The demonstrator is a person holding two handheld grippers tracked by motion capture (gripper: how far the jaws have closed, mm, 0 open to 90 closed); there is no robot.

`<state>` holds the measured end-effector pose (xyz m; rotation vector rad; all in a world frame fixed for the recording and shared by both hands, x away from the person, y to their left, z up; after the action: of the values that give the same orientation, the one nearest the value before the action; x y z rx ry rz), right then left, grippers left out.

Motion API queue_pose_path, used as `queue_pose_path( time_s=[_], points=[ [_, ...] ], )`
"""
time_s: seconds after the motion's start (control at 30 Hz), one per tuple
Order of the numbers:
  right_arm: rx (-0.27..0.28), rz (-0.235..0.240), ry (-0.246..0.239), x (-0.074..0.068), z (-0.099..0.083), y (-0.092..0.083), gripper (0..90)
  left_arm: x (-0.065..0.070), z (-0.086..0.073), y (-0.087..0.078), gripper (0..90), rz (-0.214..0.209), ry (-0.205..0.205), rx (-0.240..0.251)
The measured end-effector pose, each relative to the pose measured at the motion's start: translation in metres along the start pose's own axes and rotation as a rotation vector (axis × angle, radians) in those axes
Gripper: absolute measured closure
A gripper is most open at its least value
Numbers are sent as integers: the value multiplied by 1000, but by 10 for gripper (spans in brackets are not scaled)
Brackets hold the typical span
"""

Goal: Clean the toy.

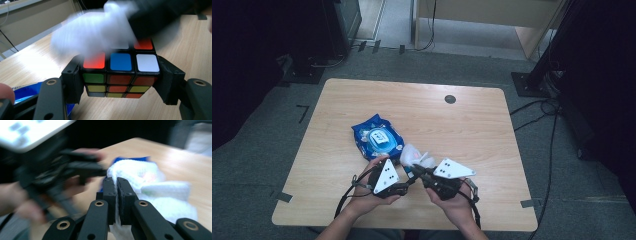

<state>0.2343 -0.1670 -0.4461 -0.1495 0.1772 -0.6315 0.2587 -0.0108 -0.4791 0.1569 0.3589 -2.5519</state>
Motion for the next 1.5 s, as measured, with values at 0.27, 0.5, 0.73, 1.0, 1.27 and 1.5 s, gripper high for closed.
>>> queue_pose_path(
  time_s=[0.27,0.5,0.73,1.0,1.27,1.5],
  points=[
    [38,-133,61,30,4,-14,874,0,-1,-1,345,-1,3,-3],
    [45,-345,160,88,-15,-40,875,-12,-1,-5,344,11,-64,23],
    [47,-322,112,91,-24,-36,619,-24,1,-9,345,26,-136,38],
    [41,-120,13,53,-43,-3,374,-39,7,-16,344,64,-234,51],
    [82,-124,-51,26,-38,21,180,-31,14,-12,344,43,-264,48],
    [116,-212,-129,16,-39,25,274,-23,19,-8,344,1,-312,57]
  ],
)
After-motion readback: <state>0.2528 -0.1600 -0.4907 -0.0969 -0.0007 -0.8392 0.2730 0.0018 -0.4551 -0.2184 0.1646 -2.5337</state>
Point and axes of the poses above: each handheld gripper's, and its own axes: y roughly forward along the jaws, z roughly out of its top, x roughly to its right, the point moved 3 cm from there along y, roughly forward along the jaws, and after that the axes turned 9 degrees about x, right-handed, at the moved point
